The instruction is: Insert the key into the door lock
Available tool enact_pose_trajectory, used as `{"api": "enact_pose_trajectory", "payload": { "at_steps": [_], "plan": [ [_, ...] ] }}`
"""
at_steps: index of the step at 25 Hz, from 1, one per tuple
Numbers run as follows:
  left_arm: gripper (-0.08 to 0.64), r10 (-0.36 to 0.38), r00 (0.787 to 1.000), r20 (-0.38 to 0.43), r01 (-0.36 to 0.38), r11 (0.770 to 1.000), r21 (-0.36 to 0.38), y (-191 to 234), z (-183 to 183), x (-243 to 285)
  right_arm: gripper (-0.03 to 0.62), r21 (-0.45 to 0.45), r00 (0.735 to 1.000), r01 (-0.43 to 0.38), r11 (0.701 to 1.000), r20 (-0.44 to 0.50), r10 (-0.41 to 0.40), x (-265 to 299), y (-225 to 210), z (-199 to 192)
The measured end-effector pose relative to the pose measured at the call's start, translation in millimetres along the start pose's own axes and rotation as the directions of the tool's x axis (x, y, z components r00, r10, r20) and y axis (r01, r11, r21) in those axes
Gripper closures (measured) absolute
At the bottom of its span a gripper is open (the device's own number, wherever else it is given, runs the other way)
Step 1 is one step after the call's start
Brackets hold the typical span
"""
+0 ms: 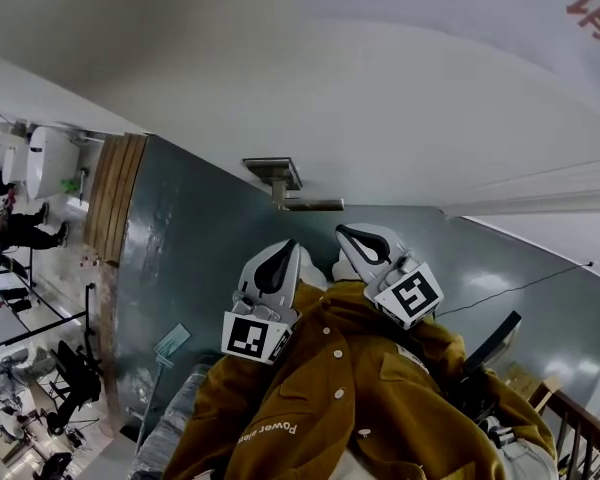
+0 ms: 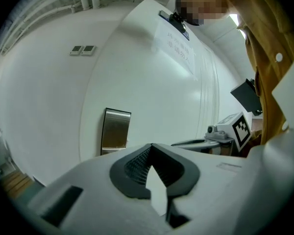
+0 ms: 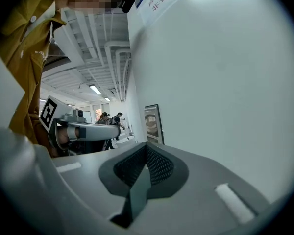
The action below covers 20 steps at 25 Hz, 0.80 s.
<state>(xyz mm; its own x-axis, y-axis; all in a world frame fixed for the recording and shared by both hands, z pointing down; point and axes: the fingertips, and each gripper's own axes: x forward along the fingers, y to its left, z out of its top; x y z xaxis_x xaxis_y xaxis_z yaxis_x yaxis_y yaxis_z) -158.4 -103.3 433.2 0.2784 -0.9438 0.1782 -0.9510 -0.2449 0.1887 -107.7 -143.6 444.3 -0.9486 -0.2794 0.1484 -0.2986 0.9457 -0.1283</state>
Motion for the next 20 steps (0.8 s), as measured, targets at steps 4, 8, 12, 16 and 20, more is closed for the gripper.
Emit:
{"api": "enact_pose_trajectory", "payload": {
  "at_steps": [4,8,12,16,20],
  "plan": [
    [0.557,0.007,1.0,0.015,-0.007,1.0,-0.009,-1.7,2.6,-7.1,0.586,0.01,1.0,-0.01,1.0,-0.002,0.01,3.1,6.5,-2.1],
    [0.557,-0.004,1.0,0.011,0.004,1.0,-0.02,-5.5,0.8,-10.5,0.586,0.06,0.998,0.008,0.998,-0.056,-0.005,0.3,10.2,-9.5],
    [0.557,-0.009,1.0,0.017,0.009,1.0,-0.029,-5.6,2.1,-11.3,0.586,0.038,1.0,0.006,0.999,-0.031,-0.005,0.3,11.5,-4.8],
    [0.557,-0.017,1.0,0.023,0.018,0.999,-0.036,-6.7,3.7,-11.4,0.586,0.044,0.999,0.017,0.999,-0.044,-0.015,-3.3,11.4,-5.1],
    [0.557,-0.025,0.999,0.021,0.026,0.999,-0.046,-11.2,5.0,-12.1,0.586,0.043,0.999,0.025,0.999,-0.043,-0.023,-8.3,11.8,-2.6]
  ]
}}
